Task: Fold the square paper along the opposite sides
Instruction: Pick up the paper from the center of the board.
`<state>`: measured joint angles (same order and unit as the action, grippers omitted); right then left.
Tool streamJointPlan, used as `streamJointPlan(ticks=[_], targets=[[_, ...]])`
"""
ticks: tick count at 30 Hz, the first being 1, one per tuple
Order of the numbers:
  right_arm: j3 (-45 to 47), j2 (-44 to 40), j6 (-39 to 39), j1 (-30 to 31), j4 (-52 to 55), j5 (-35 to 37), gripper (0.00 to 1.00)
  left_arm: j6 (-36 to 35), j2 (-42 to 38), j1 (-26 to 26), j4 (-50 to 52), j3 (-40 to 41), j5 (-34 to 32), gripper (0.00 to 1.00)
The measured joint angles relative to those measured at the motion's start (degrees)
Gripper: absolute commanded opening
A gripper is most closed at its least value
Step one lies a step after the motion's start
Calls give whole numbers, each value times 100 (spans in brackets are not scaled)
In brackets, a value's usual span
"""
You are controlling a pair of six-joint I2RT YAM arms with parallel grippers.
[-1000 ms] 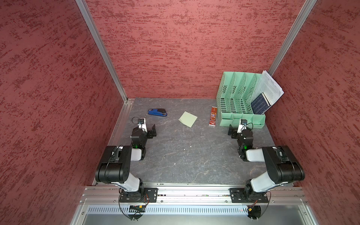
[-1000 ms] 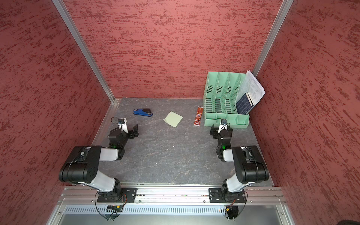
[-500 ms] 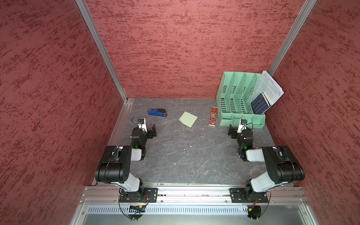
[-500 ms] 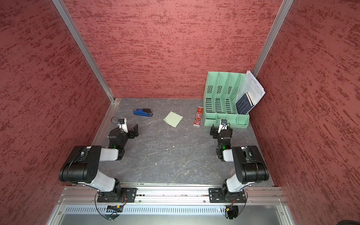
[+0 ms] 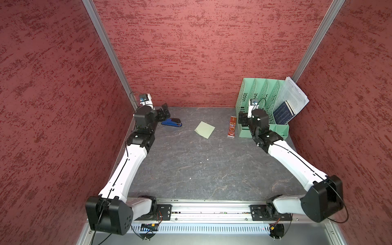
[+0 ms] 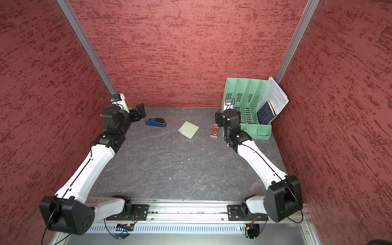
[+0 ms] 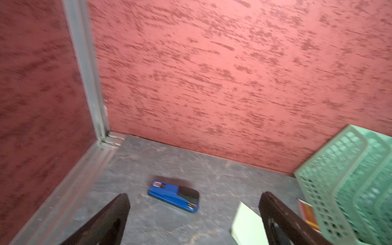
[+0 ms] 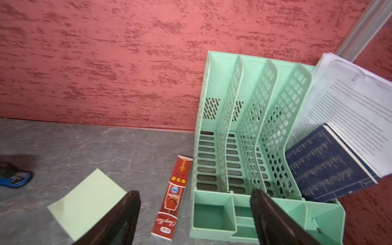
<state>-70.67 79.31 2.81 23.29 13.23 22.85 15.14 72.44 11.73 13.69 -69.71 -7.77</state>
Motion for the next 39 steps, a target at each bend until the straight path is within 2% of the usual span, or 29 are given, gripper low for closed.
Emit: streamJointPlan(ticks=[4,7,14,25,39], targets=[[-398,170,382,254,1488,-70,88,920,756,1038,931,-229,249,100],[-343,201,514,278,2286,-221,88,1764,1360,1408,1134,7,562,99],[162,31,507,278,2658,-732,89,3119,2830,1419,1246,-177,549,97],[474,179,317,278,2312,-1176,90,4148,4548,1482,546,-1237,514,86],[474,461,127,278,2026,-1340,90,4680,5010,1585,-487,-1270,166,66]])
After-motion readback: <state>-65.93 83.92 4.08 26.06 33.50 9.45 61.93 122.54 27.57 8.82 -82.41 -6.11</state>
